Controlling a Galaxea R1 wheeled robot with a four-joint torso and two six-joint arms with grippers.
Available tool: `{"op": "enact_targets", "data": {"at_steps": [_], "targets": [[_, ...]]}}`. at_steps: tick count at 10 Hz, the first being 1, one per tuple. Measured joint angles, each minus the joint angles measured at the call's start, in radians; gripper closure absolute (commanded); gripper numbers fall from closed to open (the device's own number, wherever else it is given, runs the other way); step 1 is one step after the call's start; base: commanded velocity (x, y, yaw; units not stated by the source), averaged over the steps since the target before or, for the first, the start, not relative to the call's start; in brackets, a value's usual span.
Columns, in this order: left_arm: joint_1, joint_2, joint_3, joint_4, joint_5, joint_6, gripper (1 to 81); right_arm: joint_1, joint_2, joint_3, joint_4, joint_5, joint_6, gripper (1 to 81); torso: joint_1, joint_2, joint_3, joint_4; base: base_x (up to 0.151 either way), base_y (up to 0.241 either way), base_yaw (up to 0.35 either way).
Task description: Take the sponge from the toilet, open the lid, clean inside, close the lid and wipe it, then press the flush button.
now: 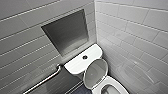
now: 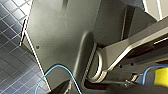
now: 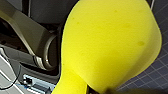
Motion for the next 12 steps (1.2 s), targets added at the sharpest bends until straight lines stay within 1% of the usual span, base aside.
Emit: {"op": "enact_targets", "data": {"at_steps": [1,2,3,5,7,9,12], "targets": [[-0.027,-0.040,0.071,-0.011,0.003,0.000,1.0,0.009,0.016,-0.011,0.000,-0.023,-0.003,81.1,0.000,0.000,0.000,0.000,0.000,0.000,0.000],[-0.058,-0.082,0.135,-0.026,0.005,0.000,1.0,0.023,0.034,-0.039,-0.002,-0.063,-0.005,81.1,0.000,0.000,0.000,0.000,0.000,0.000,0.000],[-0.095,-0.118,0.181,-0.043,0.014,0.000,1.0,0.036,0.053,-0.072,-0.003,-0.088,-0.006,81.1,0.000,0.000,0.000,0.000,0.000,0.000,0.000],[-0.176,-0.163,0.248,-0.082,0.014,0.000,1.0,0.046,0.080,-0.110,-0.005,-0.125,-0.010,81.1,0.000,0.000,0.000,0.000,0.000,0.000,0.000],[-0.232,-0.191,0.327,-0.139,0.016,0.000,1.0,0.046,0.067,-0.091,-0.008,-0.139,-0.010,81.1,0.000,0.000,0.000,0.000,0.000,0.000,0.000],[-0.297,-0.211,0.382,-0.227,0.033,0.000,1.0,0.048,0.016,0.017,-0.016,-0.135,-0.010,81.1,0.000,0.000,0.000,0.000,0.000,0.000,0.000],[-0.424,-0.214,0.404,-0.405,0.029,0.000,1.0,0.041,-0.069,0.262,-0.041,-0.100,-0.011,81.1,0.000,0.000,0.000,0.000,0.000,0.000,0.000]]}}
